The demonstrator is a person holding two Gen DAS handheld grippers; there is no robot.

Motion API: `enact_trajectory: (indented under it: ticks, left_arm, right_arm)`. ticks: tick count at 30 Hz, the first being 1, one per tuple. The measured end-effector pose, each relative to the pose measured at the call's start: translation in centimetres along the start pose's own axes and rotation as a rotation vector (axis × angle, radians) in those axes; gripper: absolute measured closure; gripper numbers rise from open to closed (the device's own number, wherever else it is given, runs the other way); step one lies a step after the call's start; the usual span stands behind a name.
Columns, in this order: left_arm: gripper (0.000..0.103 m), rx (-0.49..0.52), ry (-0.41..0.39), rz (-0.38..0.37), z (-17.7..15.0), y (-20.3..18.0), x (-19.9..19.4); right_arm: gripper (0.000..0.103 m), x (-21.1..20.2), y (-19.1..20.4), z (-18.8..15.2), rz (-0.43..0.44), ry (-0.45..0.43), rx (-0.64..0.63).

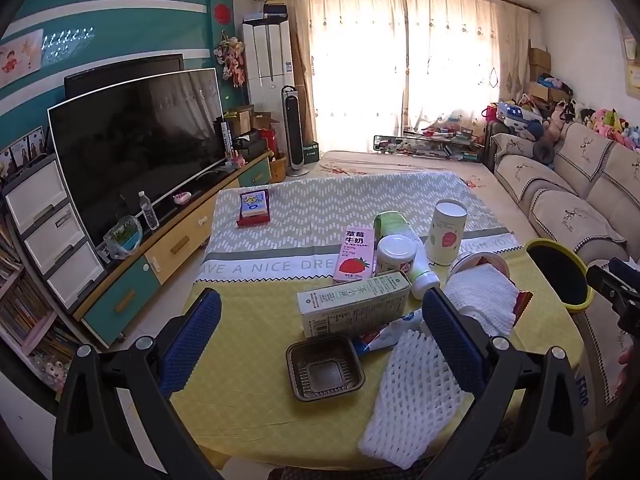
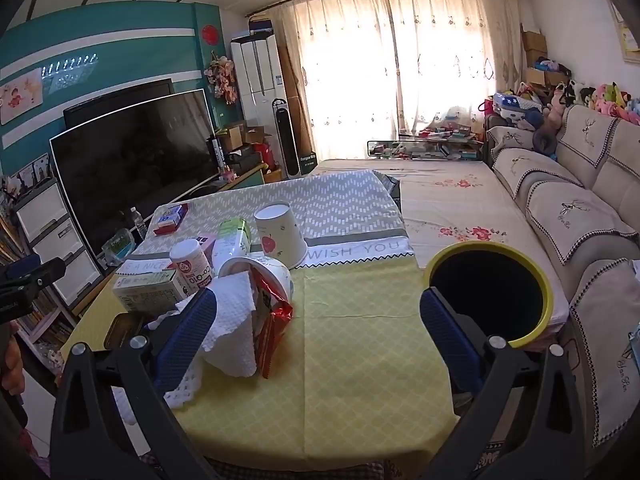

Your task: Collect trash

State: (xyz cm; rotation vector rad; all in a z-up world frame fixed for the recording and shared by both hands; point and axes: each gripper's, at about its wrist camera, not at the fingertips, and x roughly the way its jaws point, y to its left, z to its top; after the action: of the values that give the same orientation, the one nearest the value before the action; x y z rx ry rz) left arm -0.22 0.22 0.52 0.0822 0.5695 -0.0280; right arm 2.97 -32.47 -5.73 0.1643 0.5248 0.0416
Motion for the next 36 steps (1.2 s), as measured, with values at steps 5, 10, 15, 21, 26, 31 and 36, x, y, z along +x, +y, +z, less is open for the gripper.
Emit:
enact_trajectory:
  ticks: [5, 10, 15, 21, 26, 31, 36]
  left_arm:
    - [0.004, 0.002, 0.0, -0.001, 0.13, -0.17, -0.18]
    - [0.004, 0.002, -0.001, 0.001, 0.09, -0.25, -0.15]
    - [0.004, 0.004, 0.002, 0.001, -0.02, -0.26, 0.07]
    - [0.004, 0.008, 0.002, 0.001, -0.22, -0.32, 0.23]
    - [0.004, 0.009, 0.003, 0.001, -0.23, -0.33, 0.25]
    - [0.004, 0.01, 0.005, 0.0, -0.3, -0.44, 0.38]
    - [0.004, 0.01, 0.005, 0.0, -0.31, -0.45, 0.38]
  right_arm:
    - [0.006, 0.06, -0.04, 0.0, -0.002, 0.001, 0.002]
    - [0.006, 0.09, -0.04, 0.08, -0.001, 0.001, 0.001]
    - [0.006, 0.2, -0.06, 0.17, 0.0, 0.002, 0.002]
    - [0.006, 0.03, -0.08, -0.21, -0.001, 0.003, 0.003]
    - [0.006, 0.04, -0.12, -0.26, -0.001, 0.005, 0.003]
    - [0.006, 0.04, -0.13, -0.2, -0.001, 0.004, 0.003]
    - [0.006, 0.09, -0.14, -0.19, -0.002, 0.005, 0.004]
